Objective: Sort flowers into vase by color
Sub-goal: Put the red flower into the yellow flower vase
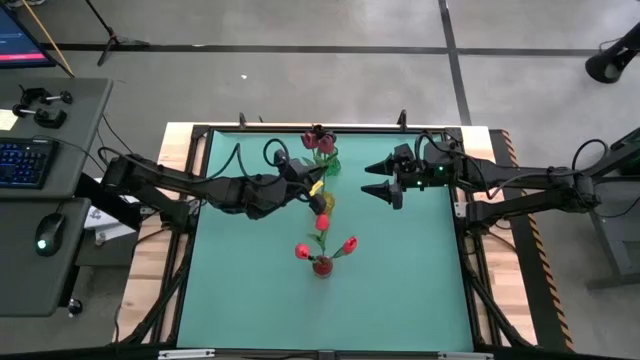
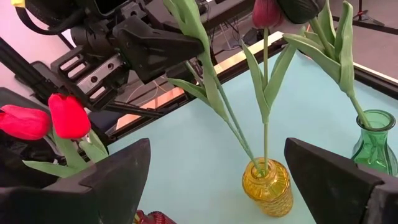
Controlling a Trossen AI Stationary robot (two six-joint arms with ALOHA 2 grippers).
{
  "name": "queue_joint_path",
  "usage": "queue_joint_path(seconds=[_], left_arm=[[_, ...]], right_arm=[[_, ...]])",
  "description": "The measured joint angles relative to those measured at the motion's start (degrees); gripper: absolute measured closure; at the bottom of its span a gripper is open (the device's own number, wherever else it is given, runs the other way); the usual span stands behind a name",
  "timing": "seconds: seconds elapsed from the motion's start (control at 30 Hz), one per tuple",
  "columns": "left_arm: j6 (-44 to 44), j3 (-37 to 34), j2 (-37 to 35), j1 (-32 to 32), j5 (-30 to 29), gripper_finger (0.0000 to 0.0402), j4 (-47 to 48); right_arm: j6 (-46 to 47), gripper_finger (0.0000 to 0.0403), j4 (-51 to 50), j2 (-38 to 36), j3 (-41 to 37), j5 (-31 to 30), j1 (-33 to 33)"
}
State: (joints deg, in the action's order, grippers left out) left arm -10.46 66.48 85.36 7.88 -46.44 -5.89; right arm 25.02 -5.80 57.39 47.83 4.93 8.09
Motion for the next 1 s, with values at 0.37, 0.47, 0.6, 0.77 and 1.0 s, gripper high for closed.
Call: queue_joint_path(seconds=[0.37, 0.47, 0.6, 0.77, 1.0], left_arm=[[-1.27, 0.0, 0.0, 0.0, 4.72, 0.035, 0.15], [-1.52, 0.0, -0.02, 0.0, 5.47, 0.0311, 0.15], [-1.78, -0.02, -0.27, 0.0, 5.53, 0.0258, 0.61], [-3.61, -0.04, -1.72, 0.0, 8.15, 0.0201, 2.4], [-12.11, -0.04, -8.4, 0.02, 16.26, 0.0153, 13.68]], right_arm=[[0.0, 0.0043, 0.02, 0.0, 0.0, 0.0, -0.01], [0.0, 0.0043, 0.02, 0.0, 0.0, 0.0, 0.01], [0.0, 0.0043, 0.02, 0.0, 0.0, 0.0, -0.01], [0.38, 0.0043, 0.01, -0.02, 0.0, 0.03, 0.01], [0.42, 0.0043, -0.49, -0.04, 0.04, 0.03, 0.0]])
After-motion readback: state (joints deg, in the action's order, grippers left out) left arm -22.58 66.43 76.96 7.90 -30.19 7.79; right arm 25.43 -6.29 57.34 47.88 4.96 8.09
